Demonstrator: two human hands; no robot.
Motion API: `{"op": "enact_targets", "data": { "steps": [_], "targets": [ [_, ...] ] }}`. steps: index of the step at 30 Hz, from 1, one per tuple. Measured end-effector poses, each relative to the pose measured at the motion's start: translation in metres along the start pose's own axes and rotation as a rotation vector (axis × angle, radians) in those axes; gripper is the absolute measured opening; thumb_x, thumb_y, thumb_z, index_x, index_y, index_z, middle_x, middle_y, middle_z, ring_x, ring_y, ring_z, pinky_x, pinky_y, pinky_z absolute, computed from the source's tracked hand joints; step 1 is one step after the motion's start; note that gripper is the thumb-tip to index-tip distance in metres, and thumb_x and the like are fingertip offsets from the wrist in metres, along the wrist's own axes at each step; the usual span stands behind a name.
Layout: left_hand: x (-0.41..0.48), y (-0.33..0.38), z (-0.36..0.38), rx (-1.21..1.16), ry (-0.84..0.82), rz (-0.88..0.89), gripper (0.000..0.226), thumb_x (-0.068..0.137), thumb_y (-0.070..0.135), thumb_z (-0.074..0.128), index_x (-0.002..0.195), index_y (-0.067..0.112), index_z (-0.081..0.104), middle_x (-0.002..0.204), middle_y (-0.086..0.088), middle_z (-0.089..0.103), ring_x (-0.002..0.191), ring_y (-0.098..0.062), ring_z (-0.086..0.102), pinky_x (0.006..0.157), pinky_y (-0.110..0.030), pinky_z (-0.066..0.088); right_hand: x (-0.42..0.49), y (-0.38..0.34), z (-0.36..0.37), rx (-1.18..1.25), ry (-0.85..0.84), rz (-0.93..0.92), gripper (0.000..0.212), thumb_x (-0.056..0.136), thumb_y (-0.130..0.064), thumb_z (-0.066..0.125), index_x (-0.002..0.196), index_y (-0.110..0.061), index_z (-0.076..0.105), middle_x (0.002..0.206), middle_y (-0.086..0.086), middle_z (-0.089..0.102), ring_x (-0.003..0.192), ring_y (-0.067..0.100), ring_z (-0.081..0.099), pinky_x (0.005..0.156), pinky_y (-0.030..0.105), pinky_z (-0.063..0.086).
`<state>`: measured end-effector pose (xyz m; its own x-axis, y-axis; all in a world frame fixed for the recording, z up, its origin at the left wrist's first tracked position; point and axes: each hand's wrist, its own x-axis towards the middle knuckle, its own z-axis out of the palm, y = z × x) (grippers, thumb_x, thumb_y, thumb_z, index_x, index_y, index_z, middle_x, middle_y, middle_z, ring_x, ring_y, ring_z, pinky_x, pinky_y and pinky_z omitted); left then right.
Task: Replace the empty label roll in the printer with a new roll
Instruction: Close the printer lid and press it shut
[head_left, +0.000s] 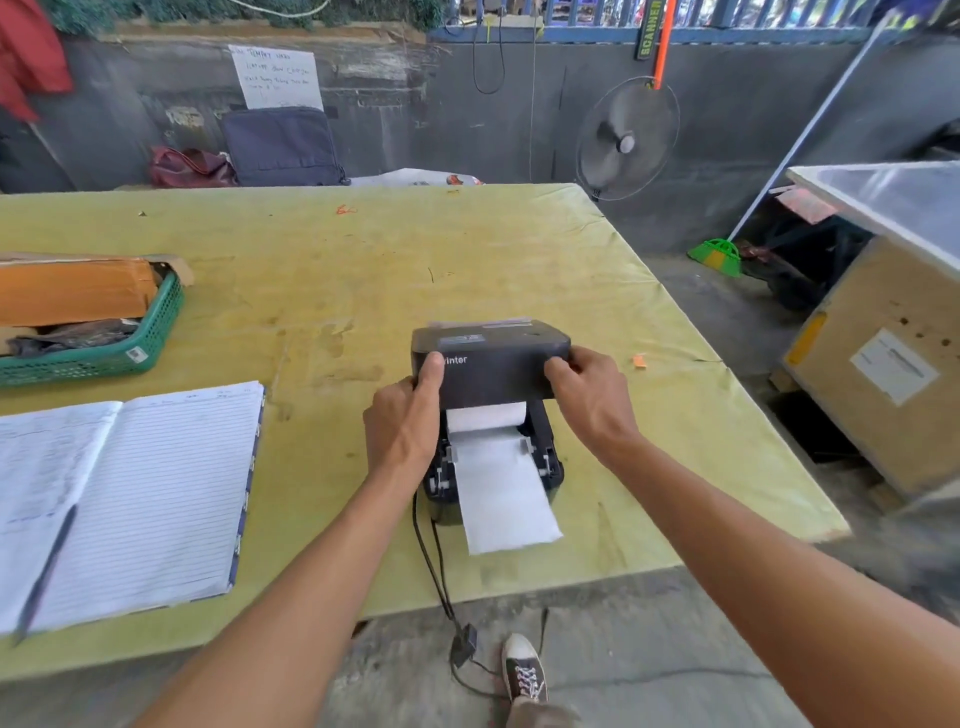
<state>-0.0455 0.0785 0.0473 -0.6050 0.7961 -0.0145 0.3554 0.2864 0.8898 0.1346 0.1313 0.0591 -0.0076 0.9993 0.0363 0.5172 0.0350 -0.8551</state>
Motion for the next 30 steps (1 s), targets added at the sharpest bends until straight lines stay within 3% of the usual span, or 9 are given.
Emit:
{"op": "enact_targets", "data": {
  "steps": [4,7,9,11,16,20,25,27,30],
  "targets": [
    [-0.032,-0.027,-0.003,0.101,-0.076,0.006,0.057,0.092,0.060,0.041,0.065,0.012,0.057,0.064,0.000,0.057,0.056,-0.011,0.049,0.047,-0.027,0.028,-0.033,0.016,-0.001,0.043,-0.058,0.066,0.030,0.088,-0.043,0.055,0.082,-0.015,0.064,0.070,-0.005,0.059,0.063,0.015,0.055,0.047,0.024,0.040],
    [-0.047,-0.040,-0.003,0.074,-0.100,-0.061,0.058,0.095,0.055,0.040,0.062,0.009,0.053,0.061,-0.003,0.054,0.055,-0.017,0.047,0.049,-0.030,0.030,-0.051,0.027,0.003,0.029,-0.073,0.129,0.048,0.094,-0.058,0.046,0.091,-0.015,0.068,0.078,-0.003,0.066,0.070,0.014,0.061,0.052,0.026,0.045],
    [-0.055,-0.047,0.000,0.078,-0.097,-0.104,0.058,0.097,0.051,0.039,0.057,0.009,0.043,0.059,-0.005,0.051,0.053,-0.020,0.044,0.051,-0.032,0.029,-0.058,0.036,0.007,-0.019,-0.065,0.127,0.055,0.099,-0.053,0.041,0.098,-0.006,0.069,0.089,0.009,0.072,0.085,0.027,0.065,0.072,0.036,0.048],
    [-0.060,-0.051,0.003,0.098,-0.082,-0.112,0.055,0.098,0.047,0.039,0.058,0.010,0.040,0.057,-0.005,0.047,0.052,-0.020,0.040,0.050,-0.033,0.027,-0.060,0.041,0.008,-0.035,-0.058,0.113,0.052,0.102,-0.045,0.041,0.101,-0.001,0.067,0.094,0.016,0.073,0.090,0.033,0.065,0.080,0.041,0.050],
    [-0.054,-0.051,0.004,0.136,-0.030,-0.153,0.053,0.095,0.040,0.049,0.053,0.009,0.043,0.050,-0.004,0.044,0.047,-0.018,0.039,0.046,-0.031,0.025,-0.049,0.050,0.007,-0.076,-0.060,0.136,0.026,0.099,-0.031,0.054,0.099,-0.008,0.066,0.094,0.009,0.072,0.091,0.031,0.066,0.079,0.040,0.053],
    [-0.055,-0.055,0.007,0.150,-0.010,-0.216,0.054,0.092,0.034,0.057,0.048,0.012,0.036,0.045,-0.002,0.039,0.046,-0.020,0.036,0.047,-0.032,0.023,-0.048,0.061,0.011,-0.039,-0.056,0.200,0.030,0.096,-0.028,0.062,0.116,-0.004,0.065,0.106,0.010,0.073,0.094,0.026,0.065,0.081,0.035,0.051],
    [-0.048,-0.051,0.010,0.129,0.010,-0.330,0.051,0.090,0.032,0.062,0.047,0.013,0.040,0.047,-0.002,0.043,0.046,-0.021,0.039,0.047,-0.029,0.027,-0.042,0.067,0.009,0.021,-0.072,0.246,0.034,0.094,-0.031,0.066,0.118,-0.006,0.063,0.107,0.009,0.072,0.095,0.025,0.065,0.082,0.033,0.051],
    [-0.044,-0.049,0.010,0.096,0.000,-0.376,0.045,0.089,0.033,0.063,0.052,0.014,0.048,0.055,-0.005,0.050,0.051,-0.023,0.044,0.052,-0.030,0.037,-0.040,0.068,0.007,0.050,-0.086,0.268,0.037,0.092,-0.035,0.068,0.118,-0.008,0.063,0.104,0.010,0.072,0.093,0.026,0.066,0.083,0.035,0.053],
    [-0.044,-0.048,0.011,0.038,0.003,-0.437,0.034,0.088,0.033,0.065,0.061,0.014,0.056,0.076,-0.010,0.062,0.071,-0.029,0.059,0.076,-0.040,0.054,-0.045,0.070,0.008,0.049,-0.111,0.278,0.040,0.093,-0.041,0.065,0.119,-0.011,0.061,0.101,0.010,0.072,0.094,0.029,0.067,0.086,0.041,0.054]
  ]
}}
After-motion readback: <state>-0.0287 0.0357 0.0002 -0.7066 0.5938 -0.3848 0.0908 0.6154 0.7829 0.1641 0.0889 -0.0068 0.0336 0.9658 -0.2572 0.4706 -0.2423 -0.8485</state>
